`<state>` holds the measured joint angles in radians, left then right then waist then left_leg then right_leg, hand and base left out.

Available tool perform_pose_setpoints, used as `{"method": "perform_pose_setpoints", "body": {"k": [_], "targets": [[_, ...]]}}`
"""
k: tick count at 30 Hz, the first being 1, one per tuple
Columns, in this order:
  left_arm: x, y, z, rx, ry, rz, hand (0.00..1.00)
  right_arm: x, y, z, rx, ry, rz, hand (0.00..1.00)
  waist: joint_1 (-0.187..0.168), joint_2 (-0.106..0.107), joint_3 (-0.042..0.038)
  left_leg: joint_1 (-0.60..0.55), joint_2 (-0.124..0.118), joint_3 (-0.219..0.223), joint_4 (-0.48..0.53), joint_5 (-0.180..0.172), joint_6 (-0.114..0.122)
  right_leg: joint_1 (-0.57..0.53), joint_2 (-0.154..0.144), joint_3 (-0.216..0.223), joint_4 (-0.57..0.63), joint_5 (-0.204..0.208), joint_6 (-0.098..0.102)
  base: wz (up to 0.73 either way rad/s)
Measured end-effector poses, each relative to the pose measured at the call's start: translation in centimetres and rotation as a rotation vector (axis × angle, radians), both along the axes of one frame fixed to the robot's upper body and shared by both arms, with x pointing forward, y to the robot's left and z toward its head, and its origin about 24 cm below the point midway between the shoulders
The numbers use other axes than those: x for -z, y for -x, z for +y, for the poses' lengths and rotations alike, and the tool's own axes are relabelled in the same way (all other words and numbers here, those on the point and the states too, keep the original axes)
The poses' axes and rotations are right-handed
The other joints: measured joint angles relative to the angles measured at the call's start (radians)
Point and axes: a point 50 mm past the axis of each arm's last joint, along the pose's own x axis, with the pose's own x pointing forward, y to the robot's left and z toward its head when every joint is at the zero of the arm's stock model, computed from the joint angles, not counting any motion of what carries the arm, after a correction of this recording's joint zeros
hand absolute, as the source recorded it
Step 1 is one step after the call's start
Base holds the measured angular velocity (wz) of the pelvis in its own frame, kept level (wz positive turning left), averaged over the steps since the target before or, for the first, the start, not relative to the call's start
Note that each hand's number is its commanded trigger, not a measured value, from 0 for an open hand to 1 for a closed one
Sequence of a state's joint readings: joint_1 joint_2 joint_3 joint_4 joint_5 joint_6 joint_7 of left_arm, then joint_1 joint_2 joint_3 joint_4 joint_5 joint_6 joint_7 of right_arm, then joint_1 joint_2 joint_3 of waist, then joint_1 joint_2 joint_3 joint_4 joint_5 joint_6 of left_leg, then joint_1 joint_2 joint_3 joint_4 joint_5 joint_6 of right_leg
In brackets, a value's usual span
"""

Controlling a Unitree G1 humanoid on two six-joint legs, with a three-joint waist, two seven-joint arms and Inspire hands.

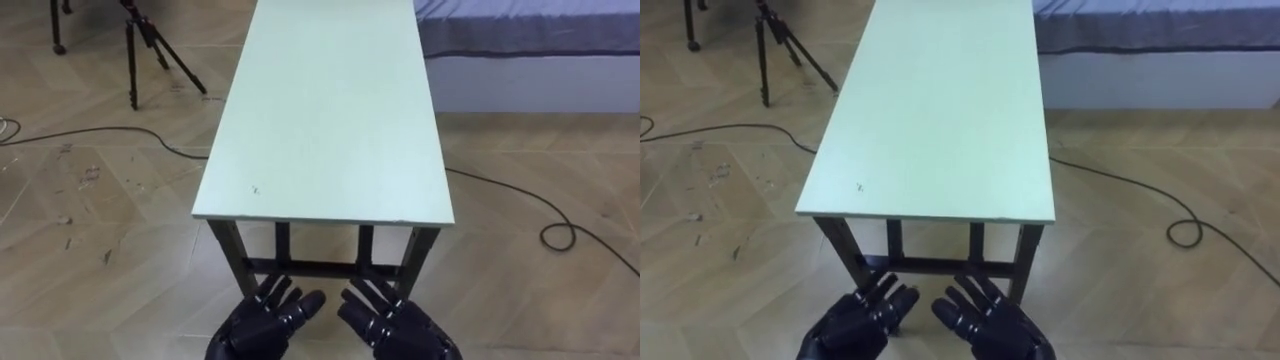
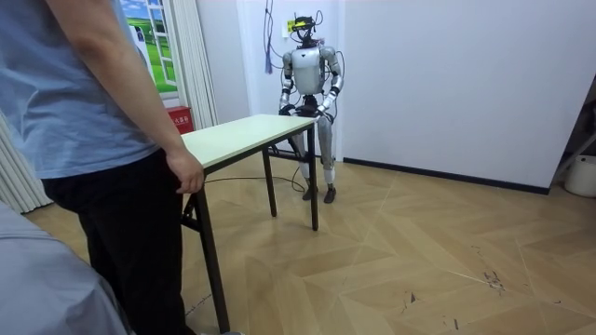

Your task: Move table with human

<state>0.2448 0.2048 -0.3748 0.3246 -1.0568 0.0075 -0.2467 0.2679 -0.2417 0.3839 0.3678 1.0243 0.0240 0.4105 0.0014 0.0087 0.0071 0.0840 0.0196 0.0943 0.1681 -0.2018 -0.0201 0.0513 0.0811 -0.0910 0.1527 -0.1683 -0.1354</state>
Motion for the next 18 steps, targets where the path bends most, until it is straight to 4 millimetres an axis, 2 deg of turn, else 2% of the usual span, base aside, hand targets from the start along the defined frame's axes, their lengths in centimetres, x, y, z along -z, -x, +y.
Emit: {"method": "perform_pose_setpoints", "body": {"k": [8,15,18], "targets": [[-0.4,-1.2,0.5,-0.042,0.019,0.003,0.00,-0.6,-1.6,0.1,0.033,-0.012,-0.016,0.00,0.004,-0.005,0.0061,0.008,0.000,0.000,-0.004,0.000,0.000,0.002,0.001,0.009,0.001,0.000,0.000,-0.03],[-1.2,-2.8,0.3,-0.033,0.004,-0.021,0.00,-1.8,-3.9,0.8,0.022,-0.009,-0.058,0.00,0.004,-0.007,0.0074,0.008,-0.001,-0.012,-0.004,0.000,0.000,0.006,0.001,0.004,0.000,0.000,0.000,0.02],[-1.3,-3.5,0.8,-0.076,0.023,-0.011,0.00,-2.2,-5.0,0.9,0.018,0.006,-0.065,0.00,0.005,-0.010,0.0110,0.021,0.000,-0.015,-0.005,0.000,0.000,0.018,0.001,0.006,0.000,0.000,0.000,-0.01]]}}
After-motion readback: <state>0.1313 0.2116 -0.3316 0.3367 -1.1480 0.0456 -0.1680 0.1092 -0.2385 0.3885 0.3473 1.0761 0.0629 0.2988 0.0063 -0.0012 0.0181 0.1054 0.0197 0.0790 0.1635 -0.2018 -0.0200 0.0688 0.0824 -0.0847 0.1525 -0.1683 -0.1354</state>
